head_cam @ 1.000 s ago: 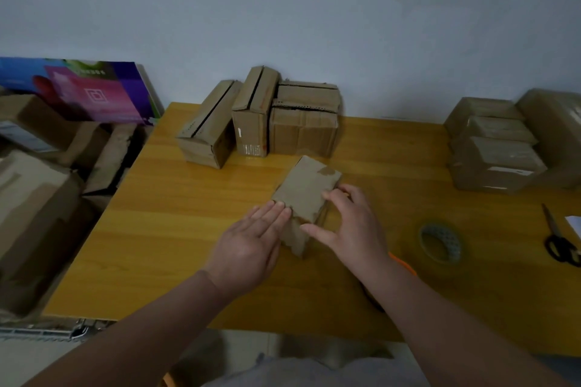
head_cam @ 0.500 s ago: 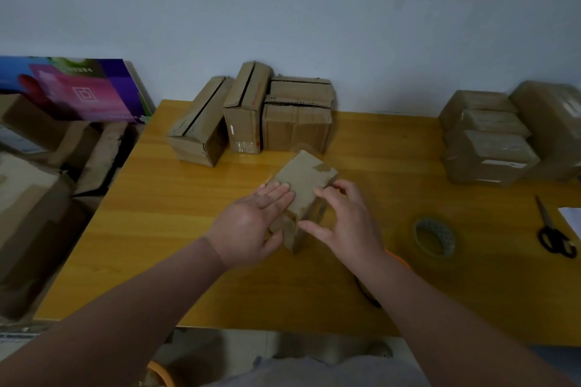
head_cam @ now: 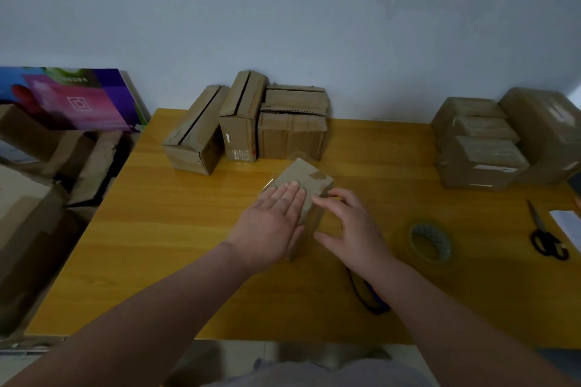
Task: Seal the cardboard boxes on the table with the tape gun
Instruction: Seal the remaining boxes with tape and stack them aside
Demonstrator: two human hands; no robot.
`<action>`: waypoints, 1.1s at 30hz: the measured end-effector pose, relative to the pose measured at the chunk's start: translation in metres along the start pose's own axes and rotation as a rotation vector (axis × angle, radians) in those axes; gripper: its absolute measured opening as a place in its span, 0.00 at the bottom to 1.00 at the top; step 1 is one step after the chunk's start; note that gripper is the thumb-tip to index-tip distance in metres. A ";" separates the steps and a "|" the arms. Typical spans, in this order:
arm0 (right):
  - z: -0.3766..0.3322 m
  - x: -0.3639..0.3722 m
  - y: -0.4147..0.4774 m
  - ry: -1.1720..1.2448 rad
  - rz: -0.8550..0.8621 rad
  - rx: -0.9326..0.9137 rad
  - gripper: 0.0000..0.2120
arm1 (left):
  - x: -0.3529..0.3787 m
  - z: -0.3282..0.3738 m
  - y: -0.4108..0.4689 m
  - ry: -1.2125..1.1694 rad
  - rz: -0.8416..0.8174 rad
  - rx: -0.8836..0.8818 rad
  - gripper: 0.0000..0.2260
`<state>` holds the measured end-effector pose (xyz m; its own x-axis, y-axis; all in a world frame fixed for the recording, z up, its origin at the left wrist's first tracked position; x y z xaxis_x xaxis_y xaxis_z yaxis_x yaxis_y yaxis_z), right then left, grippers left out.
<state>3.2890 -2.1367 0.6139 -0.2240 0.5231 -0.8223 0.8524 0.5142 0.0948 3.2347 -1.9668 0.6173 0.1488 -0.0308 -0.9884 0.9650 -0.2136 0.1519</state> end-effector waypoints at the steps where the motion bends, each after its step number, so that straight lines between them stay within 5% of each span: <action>1: 0.000 -0.002 0.001 0.027 0.008 -0.004 0.25 | -0.001 0.000 -0.001 -0.009 0.020 0.011 0.30; 5: 0.003 -0.010 0.001 0.061 0.163 0.040 0.15 | 0.000 -0.011 -0.009 -0.026 0.065 0.107 0.24; 9: 0.007 -0.016 0.002 0.020 0.228 0.124 0.18 | -0.002 -0.027 -0.018 -0.134 0.120 0.110 0.27; 16: 0.006 -0.013 -0.006 -0.023 0.106 -0.095 0.15 | 0.000 -0.045 -0.022 -0.244 0.204 0.011 0.28; 20: 0.002 -0.018 0.011 0.144 0.090 0.114 0.11 | 0.006 -0.048 -0.020 -0.356 0.225 -0.010 0.25; 27: -0.006 -0.010 0.037 0.538 -0.295 0.358 0.24 | 0.014 -0.053 -0.016 -0.372 0.318 0.064 0.21; 33: -0.006 0.001 0.045 0.643 -0.236 0.415 0.14 | 0.025 -0.051 -0.020 -0.280 0.374 0.107 0.20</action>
<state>3.3239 -2.1092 0.6210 -0.5409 0.7863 -0.2986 0.8266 0.4313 -0.3615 3.2300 -1.9139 0.5899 0.4039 -0.3831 -0.8307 0.8266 -0.2362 0.5108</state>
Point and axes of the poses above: each hand's wrist, its own y-axis towards the middle knuckle, its own x-axis out of the palm, z = x × y, the point moved 1 cm from there along y, towards the middle knuckle, and after that the axes turned 2 degrees about z, right-handed, at the moved point
